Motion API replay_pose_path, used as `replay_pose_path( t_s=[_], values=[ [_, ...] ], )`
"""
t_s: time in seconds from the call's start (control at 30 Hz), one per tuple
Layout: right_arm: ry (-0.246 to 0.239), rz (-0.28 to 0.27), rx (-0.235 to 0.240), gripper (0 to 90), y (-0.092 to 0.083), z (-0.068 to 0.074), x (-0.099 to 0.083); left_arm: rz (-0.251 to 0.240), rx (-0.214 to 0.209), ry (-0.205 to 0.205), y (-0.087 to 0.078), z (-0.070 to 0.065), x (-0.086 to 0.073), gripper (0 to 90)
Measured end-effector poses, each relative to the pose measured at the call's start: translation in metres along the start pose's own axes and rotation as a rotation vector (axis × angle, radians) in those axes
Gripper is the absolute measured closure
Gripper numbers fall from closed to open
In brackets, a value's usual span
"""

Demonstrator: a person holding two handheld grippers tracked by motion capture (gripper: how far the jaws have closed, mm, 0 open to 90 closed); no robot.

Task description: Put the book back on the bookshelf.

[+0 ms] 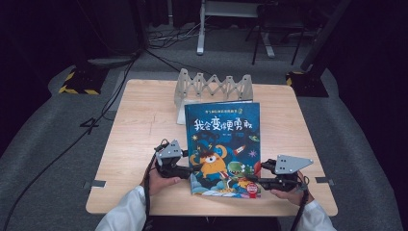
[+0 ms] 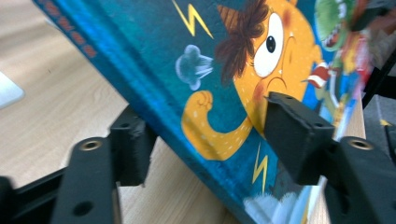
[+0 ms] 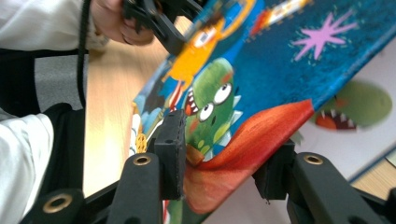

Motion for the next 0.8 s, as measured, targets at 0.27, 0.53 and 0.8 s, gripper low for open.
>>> replay_pose_path(
  t_s=[0.27,0.53,0.8],
  values=[
    [0.043,0.010,-0.040,61.0,-0.003,-0.005,-0.015,-0.024,0.004,0.074,-0.004,-0.015,0.008,45.3],
    [0.087,0.032,-0.099,59.1,-0.003,-0.017,-0.025,-0.041,0.001,0.086,0.002,-0.023,0.017,45.2],
    [0.104,0.011,-0.122,58.6,-0.003,-0.026,-0.025,-0.069,-0.029,0.097,0.000,-0.024,0.020,57.8]
  ],
)
Point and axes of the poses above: each handheld gripper's, and its own axes: y roughly forward along the jaws, x roughly out of its top, z roughly to its left, the point moved 5 cm from there along y, roughly forward along the jaws, and after that the axes turned 4 degrees about y, right-handed, at the moved point
